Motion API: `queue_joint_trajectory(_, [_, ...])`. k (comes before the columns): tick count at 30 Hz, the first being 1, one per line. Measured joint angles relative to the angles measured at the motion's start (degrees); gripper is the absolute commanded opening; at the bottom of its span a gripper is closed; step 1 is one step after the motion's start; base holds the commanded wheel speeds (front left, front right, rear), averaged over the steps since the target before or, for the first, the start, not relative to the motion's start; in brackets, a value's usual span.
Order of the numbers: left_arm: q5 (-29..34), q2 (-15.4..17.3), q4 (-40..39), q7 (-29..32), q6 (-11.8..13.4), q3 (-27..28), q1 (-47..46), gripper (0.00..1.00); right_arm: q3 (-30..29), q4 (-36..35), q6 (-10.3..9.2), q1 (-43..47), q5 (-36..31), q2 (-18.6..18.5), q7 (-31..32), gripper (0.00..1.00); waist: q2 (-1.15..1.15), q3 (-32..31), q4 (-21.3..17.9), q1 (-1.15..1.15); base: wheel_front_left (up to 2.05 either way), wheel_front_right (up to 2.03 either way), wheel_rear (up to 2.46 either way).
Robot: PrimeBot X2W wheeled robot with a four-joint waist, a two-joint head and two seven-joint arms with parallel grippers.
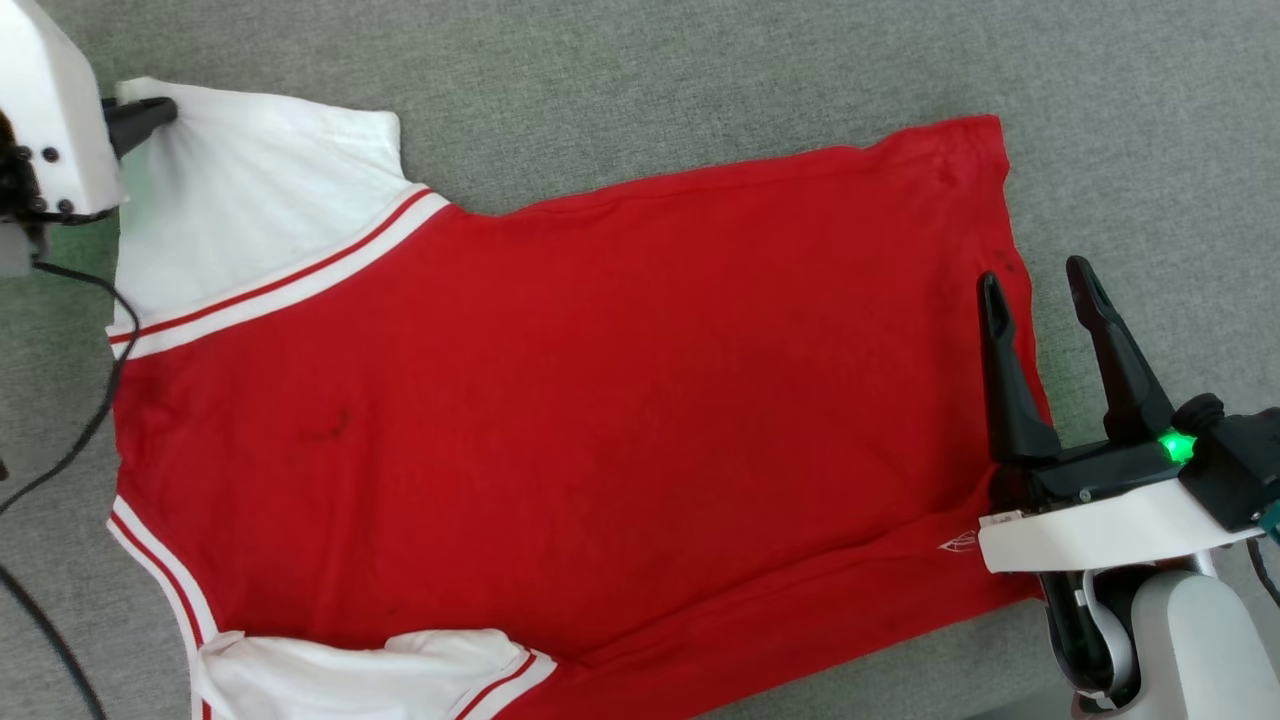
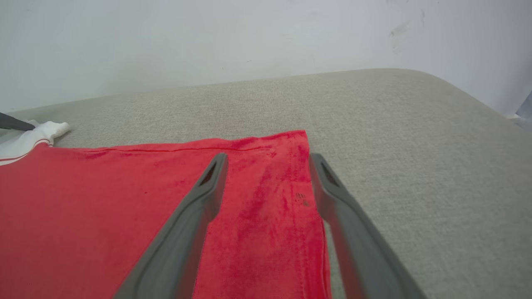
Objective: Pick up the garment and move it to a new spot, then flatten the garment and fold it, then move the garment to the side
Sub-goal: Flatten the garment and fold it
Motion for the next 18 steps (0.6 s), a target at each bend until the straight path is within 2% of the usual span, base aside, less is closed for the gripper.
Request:
queue_joint_trajectory(9, [-0.38,-2.7,1.76,-11.89,-1.62,-0.96,0.64,0.0,-0.4,0.32,0.0,-0.12,-1.58,-0.54,3.98,1.0,0.0,-3.1,1.42,0.0,0.0,0.0,0.0])
queue_joint_trajectory(14, [-1.9,-2.02,-4.63,-17.61,-1.88,-5.05,3.67,0.0,-0.53,-1.11,0.0,-0.19,-1.51,-5.57,12.88,1.0,0.0,-6.57,2.98,0.0,0.0,0.0,0.0])
queue_joint_trajectory(18, [-3.36,0.16,-11.29,-22.54,-1.89,-8.37,7.28,0.0,-0.59,-2.66,0.0,-2.33,0.15,-11.41,24.35,1.0,0.0,-8.93,5.2,0.0,0.0,0.0,0.0])
